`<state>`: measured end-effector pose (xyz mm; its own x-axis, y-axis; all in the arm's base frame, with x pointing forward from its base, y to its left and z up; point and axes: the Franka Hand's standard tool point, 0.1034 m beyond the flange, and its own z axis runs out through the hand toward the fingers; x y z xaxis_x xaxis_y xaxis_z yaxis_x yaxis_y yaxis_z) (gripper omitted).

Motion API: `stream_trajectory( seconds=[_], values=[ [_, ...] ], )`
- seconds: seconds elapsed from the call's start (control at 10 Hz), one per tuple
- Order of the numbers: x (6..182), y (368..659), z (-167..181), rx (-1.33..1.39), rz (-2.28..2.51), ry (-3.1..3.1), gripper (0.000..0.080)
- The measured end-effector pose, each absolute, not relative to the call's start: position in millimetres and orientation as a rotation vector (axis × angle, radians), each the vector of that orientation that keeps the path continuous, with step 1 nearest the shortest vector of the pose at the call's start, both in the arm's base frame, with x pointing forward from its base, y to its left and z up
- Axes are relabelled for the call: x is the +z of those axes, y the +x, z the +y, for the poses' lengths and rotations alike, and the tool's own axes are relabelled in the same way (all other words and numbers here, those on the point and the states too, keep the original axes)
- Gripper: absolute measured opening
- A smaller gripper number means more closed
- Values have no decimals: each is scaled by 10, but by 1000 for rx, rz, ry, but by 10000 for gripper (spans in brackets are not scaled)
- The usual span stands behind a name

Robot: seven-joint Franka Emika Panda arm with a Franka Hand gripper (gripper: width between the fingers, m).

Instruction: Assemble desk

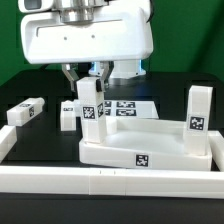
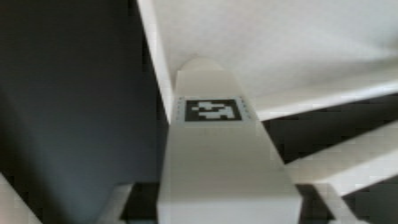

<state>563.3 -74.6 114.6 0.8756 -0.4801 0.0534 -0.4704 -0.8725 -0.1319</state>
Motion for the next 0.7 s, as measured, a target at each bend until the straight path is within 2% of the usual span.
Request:
stream_trajectory(
  seconds=[0.4, 0.6, 0.7],
  values=[
    [1143, 5661, -575, -78, 1469, -2615, 290],
    [1140, 5663, -542, -61, 1586, -2530, 290],
    [1140, 5665, -532, -54, 1637, -2489, 362]
  ],
)
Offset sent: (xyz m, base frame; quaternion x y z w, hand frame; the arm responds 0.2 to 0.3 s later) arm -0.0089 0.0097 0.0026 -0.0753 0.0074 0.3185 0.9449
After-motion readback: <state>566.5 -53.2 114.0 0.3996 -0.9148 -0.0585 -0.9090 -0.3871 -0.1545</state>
